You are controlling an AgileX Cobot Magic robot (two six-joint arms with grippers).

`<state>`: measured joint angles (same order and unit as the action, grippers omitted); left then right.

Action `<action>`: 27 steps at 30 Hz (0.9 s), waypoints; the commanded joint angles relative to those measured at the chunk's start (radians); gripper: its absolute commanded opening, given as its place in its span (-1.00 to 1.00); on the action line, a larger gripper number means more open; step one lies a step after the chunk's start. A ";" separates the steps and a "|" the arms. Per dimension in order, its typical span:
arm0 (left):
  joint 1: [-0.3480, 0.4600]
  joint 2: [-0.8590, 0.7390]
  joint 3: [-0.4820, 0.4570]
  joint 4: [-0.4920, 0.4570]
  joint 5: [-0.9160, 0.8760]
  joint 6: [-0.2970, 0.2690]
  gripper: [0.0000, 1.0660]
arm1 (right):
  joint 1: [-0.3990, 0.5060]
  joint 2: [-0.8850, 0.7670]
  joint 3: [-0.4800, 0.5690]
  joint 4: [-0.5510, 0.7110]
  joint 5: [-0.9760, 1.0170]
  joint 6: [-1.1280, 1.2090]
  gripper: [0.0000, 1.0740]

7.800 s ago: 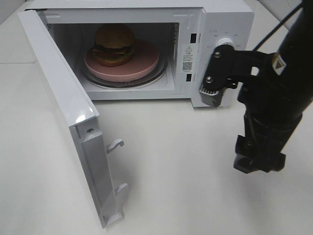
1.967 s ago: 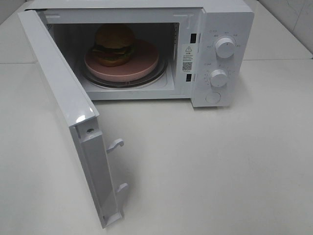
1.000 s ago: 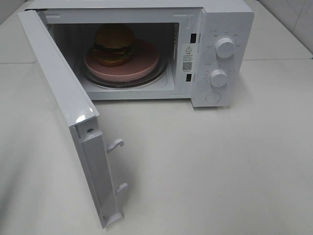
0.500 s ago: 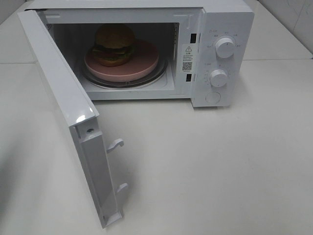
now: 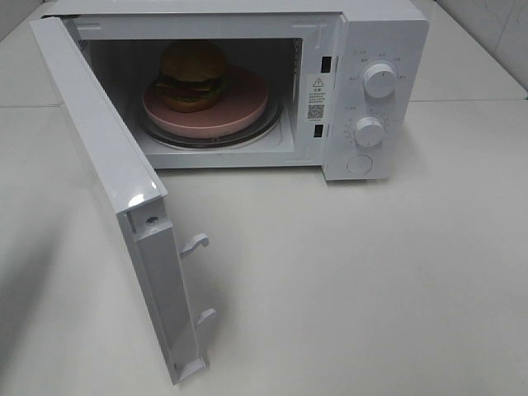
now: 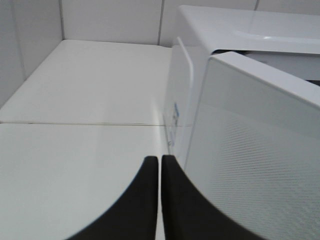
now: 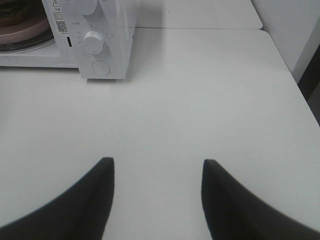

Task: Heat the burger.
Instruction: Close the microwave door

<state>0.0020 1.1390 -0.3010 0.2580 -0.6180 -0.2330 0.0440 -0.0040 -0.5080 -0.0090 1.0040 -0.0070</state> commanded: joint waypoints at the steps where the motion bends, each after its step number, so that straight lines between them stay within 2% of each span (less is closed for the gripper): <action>1: -0.002 0.088 0.000 0.123 -0.141 -0.046 -0.99 | -0.007 -0.030 0.002 -0.003 -0.012 0.007 -0.12; 2: -0.002 0.139 0.000 0.169 -0.221 -0.046 -0.99 | -0.007 -0.030 0.002 -0.003 -0.012 0.007 -0.12; 3: -0.002 0.139 0.000 0.169 -0.221 -0.046 -0.99 | -0.007 -0.030 0.002 -0.003 -0.012 0.007 -0.12; 4: -0.002 0.195 0.000 0.236 -0.343 -0.046 -0.99 | -0.007 -0.030 0.002 -0.003 -0.012 0.007 -0.12; 5: -0.002 0.195 0.000 0.236 -0.343 -0.046 -0.99 | -0.007 -0.030 0.002 -0.003 -0.012 0.007 -0.12; 7: -0.002 0.275 -0.002 0.285 -0.472 -0.046 -0.99 | -0.007 -0.030 0.002 -0.003 -0.012 0.007 -0.12; 13: -0.030 0.378 -0.023 0.319 -0.494 -0.045 -0.99 | -0.007 -0.030 0.002 -0.003 -0.012 0.007 -0.12; 16: -0.096 0.428 -0.048 0.316 -0.484 -0.019 -0.99 | -0.007 -0.030 0.002 -0.003 -0.012 0.007 -0.12; 19: -0.128 0.445 -0.053 0.284 -0.464 -0.018 -0.99 | -0.007 -0.030 0.002 -0.003 -0.012 0.007 -0.12; 27: -0.135 0.445 -0.053 0.272 -0.454 -0.018 -0.99 | -0.007 -0.030 0.002 -0.003 -0.012 0.007 -0.12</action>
<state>-0.1260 1.5860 -0.3460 0.5400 -1.0760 -0.2530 0.0440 -0.0040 -0.5080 -0.0090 1.0040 -0.0070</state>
